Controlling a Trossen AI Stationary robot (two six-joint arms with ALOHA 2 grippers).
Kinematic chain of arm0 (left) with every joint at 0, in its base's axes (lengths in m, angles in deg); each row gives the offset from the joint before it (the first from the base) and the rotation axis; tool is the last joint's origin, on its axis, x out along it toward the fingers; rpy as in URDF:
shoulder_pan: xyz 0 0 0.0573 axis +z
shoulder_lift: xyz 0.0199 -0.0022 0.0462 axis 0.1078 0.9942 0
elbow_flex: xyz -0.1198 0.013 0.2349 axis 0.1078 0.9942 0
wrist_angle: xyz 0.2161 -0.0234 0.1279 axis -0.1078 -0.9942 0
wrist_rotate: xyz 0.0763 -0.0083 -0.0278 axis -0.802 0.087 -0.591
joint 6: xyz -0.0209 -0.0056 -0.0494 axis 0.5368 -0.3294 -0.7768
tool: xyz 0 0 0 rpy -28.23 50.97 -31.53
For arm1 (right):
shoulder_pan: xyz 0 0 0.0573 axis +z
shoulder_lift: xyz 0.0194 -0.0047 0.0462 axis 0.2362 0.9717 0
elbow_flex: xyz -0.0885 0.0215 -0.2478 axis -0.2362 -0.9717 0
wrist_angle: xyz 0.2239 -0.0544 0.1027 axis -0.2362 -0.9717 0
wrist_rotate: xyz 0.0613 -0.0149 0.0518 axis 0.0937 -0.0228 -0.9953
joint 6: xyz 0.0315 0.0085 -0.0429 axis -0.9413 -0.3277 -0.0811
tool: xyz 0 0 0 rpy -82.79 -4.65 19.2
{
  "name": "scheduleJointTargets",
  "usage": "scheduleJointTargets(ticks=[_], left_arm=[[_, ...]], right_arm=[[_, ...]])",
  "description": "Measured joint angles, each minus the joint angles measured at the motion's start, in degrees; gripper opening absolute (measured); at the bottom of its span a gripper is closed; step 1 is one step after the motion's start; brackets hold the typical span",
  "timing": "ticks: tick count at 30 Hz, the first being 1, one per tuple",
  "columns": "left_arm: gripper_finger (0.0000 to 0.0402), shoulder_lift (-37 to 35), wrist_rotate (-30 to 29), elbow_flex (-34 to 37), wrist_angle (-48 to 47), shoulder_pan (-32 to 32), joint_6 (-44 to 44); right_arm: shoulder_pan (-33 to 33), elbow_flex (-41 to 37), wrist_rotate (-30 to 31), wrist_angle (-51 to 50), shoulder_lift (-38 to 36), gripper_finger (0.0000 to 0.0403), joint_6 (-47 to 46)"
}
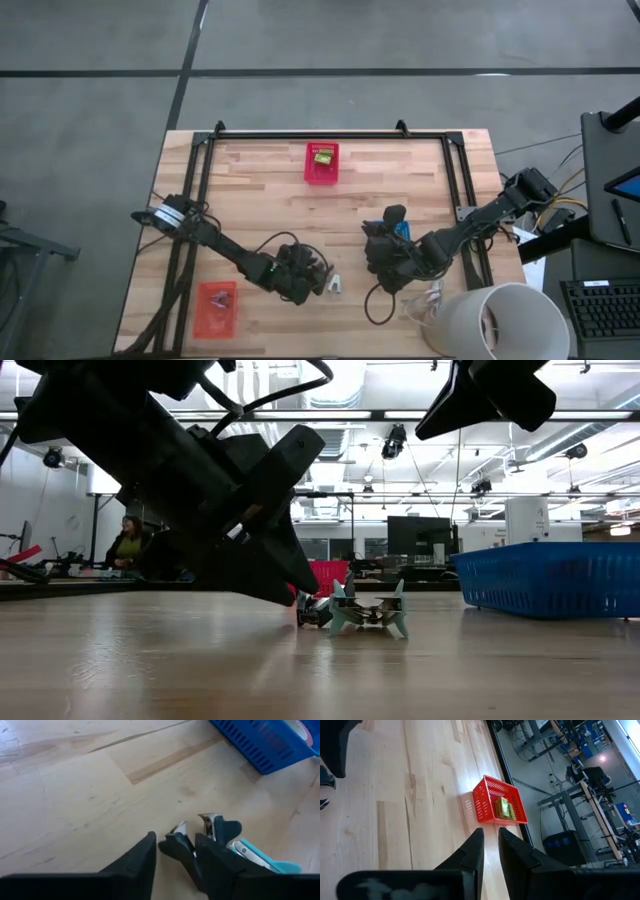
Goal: Pick and place Stapler, Stapler remover, tape
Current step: Put the black staple remover into the orange bin
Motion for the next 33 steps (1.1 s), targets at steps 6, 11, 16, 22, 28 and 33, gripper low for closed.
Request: scheduleJointTargets(ticks=[6, 11, 16, 22, 28, 33], left_arm=[[0.0064, 0.0, 0.0, 0.0, 0.3, 0.0, 1.1], [0.001, -0.1, -0.3, 0.0, 0.7, 0.0, 2.4], [0.0019, -0.2, -0.2, 0.0, 0.4, 0.1, 3.0], [0.0006, -2.0, 1.0, 0.1, -0.4, -0.2, 5.7], [0.0004, -5.0, 4.2, 0.1, -0.7, -0.8, 7.8], [0.0005, -8.7, 10.7, 0.2, -2.9, -2.1, 9.7]], right_arm=[[0.0, 0.0, 0.0, 0.0, 0.0, 0.0052, 0.0], [0.0, 0.0, 0.0, 0.1, 0.0, 0.0052, 0.0], [0.0, -0.1, 0.0, 0.1, 0.0, 0.0052, 0.0], [0.0, -0.1, 0.0, 0.1, 0.0, 0.0052, 0.0], [0.0, -0.3, 0.0, 0.1, 0.0, 0.0052, 0.0], [0.0, -0.3, 0.0, 0.1, 0.0, 0.0052, 0.0]])
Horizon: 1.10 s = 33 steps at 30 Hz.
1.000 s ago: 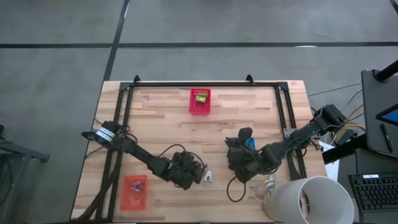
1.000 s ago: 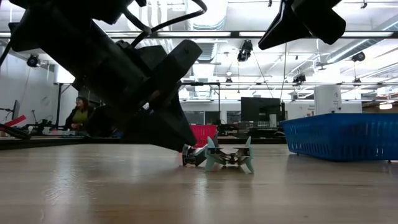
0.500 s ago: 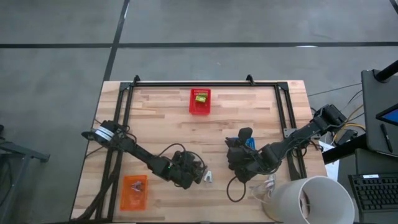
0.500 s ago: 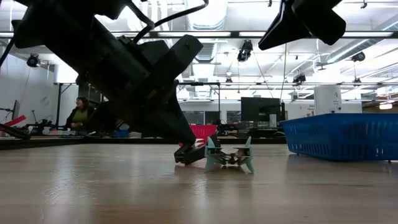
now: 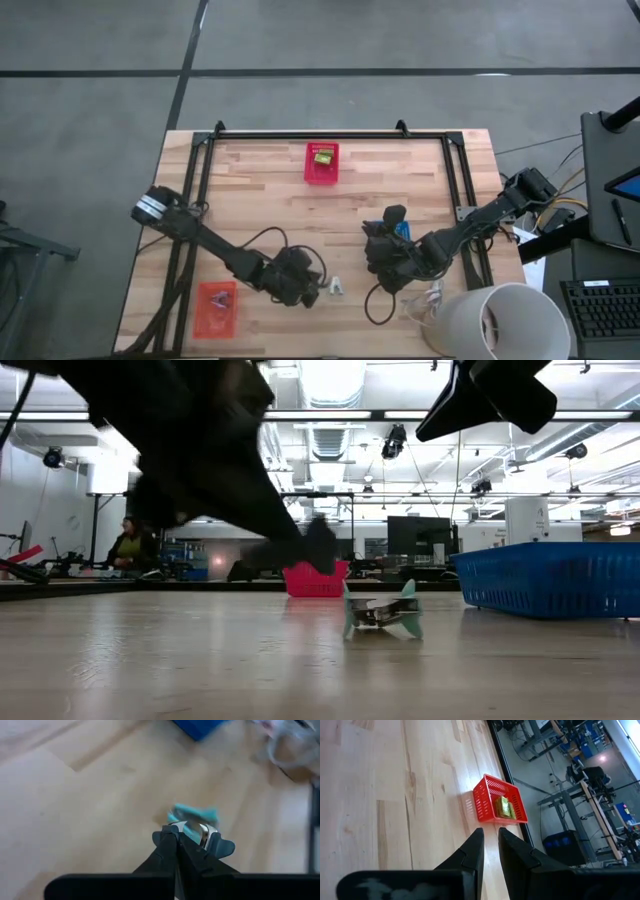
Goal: Pick and place Stapler, Stapler remover, tape
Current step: Put the black staple remover into the orange bin
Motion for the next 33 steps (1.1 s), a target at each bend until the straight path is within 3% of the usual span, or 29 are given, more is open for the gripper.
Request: scheduleJointTargets(ticks=[6, 9, 14, 24, 29, 33], left_arm=[[0.0003, -6.8, 6.8, 0.0, -8.4, -2.9, 5.2], [0.0005, -10.7, 7.9, 0.0, -13.5, -4.9, 5.3], [0.0003, -16.7, 15.0, 0.2, -20.0, -8.5, 4.7], [0.0004, -25.3, 18.5, 0.3, -30.4, -20.7, -13.4], [0.0005, -26.4, 18.4, 0.3, -40.5, -26.7, -27.9], [0.0011, -26.4, 18.4, 0.4, -46.2, -30.1, -34.4]], right_arm=[[0.0, 0.0, 0.0, 0.2, 0.0, 0.0052, 0.0], [0.0, 0.0, 0.0, 0.2, 0.0, 0.0052, 0.0], [0.0, 0.0, 0.0, 0.3, 0.0, 0.0052, 0.0], [0.0, 0.0, 0.0, 0.3, 0.0, 0.0052, 0.0], [0.0, 0.0, 0.0, 0.3, 0.0, 0.0052, 0.0], [0.0, 0.0, 0.0, 0.4, 0.0, 0.0052, 0.0]])
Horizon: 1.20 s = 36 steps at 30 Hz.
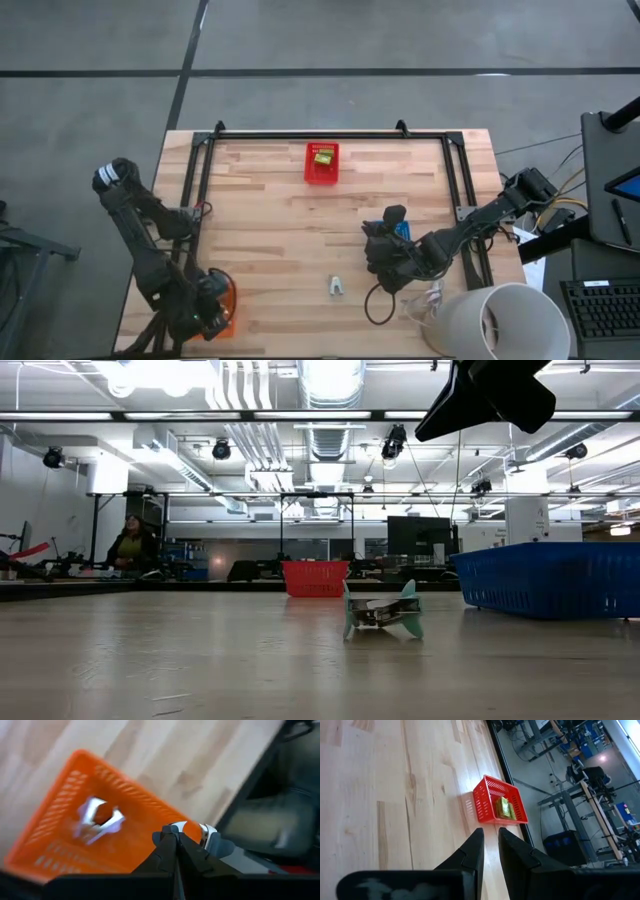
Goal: Pick and place Stapler, Stapler remover, tape
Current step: Put the black staple remover into the orange bin, then put the blue staple remover into the orange bin
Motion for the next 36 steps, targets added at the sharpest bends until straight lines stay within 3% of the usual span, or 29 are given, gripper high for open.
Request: scheduleJointTargets(ticks=[8, 24, 29, 36], left_arm=[[0.0007, 1.5, -0.2, 0.1, -10.0, -0.6, -2.0], [0.002, 5.7, -0.2, 3.3, -9.4, -0.5, 0.4], [0.0037, 5.7, -0.2, 4.0, -9.1, -0.5, -7.3], [0.0063, 5.7, -0.2, 4.1, -9.2, -0.5, -10.0]], right_arm=[[0.0, 0.0, 0.0, 0.6, 0.0, 0.0052, 0.6], [0.0, 0.0, 0.0, 1.1, 0.0, 0.0052, 1.1], [0.0, 0.0, 0.0, 1.3, 0.0, 0.0052, 1.1], [0.0, 0.0, 0.0, 1.4, 0.0, 0.0052, 1.1]])
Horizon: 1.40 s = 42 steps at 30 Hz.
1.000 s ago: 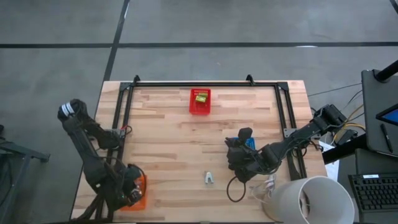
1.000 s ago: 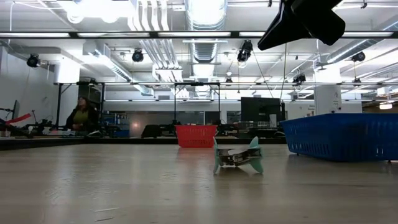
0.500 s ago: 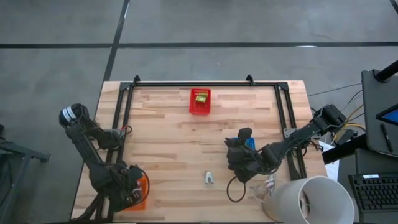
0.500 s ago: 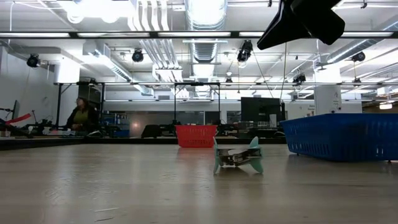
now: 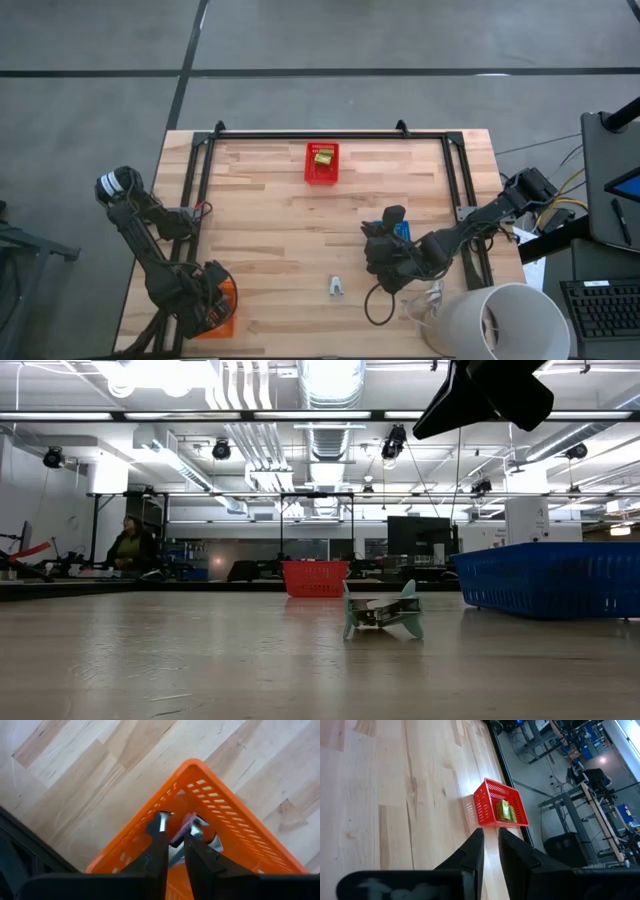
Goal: Pick and place Stapler, Stapler remover, tape
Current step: Put the blue staple remover into the orange bin
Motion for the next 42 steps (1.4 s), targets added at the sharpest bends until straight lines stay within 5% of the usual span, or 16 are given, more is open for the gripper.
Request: scheduleJointTargets(ticks=[9, 18, 23, 27, 32, 42], left_arm=[[0.0066, -1.9, -5.1, -1.8, -0.4, 0.6, 0.4], [0.005, -2.2, -50.6, -4.3, 11.1, 2.7, 4.4], [0.0043, -1.2, -59.1, -2.8, 29.5, 5.9, 18.8], [0.0037, 1.3, -58.6, -1.4, 43.0, 10.3, 31.1], [0.0045, 6.6, -47.4, -1.7, 48.8, 17.8, 41.7], [0.017, 18.5, -28.8, -5.8, 54.2, 28.7, 39.4]], right_arm=[[0.0, -0.1, 0.0, 0.1, 0.0, 0.0052, 0.2], [0.0, -0.1, 0.0, 0.4, 0.0, 0.0052, 0.4], [0.0, -0.1, 0.0, 0.5, 0.0, 0.0052, 0.4], [0.0, -0.1, 0.0, 0.5, 0.0, 0.0052, 0.4], [0.0, -0.1, 0.0, 0.4, 0.0, 0.0052, 0.4], [0.0, -0.1, 0.0, 0.4, 0.0, 0.0052, 0.4]])
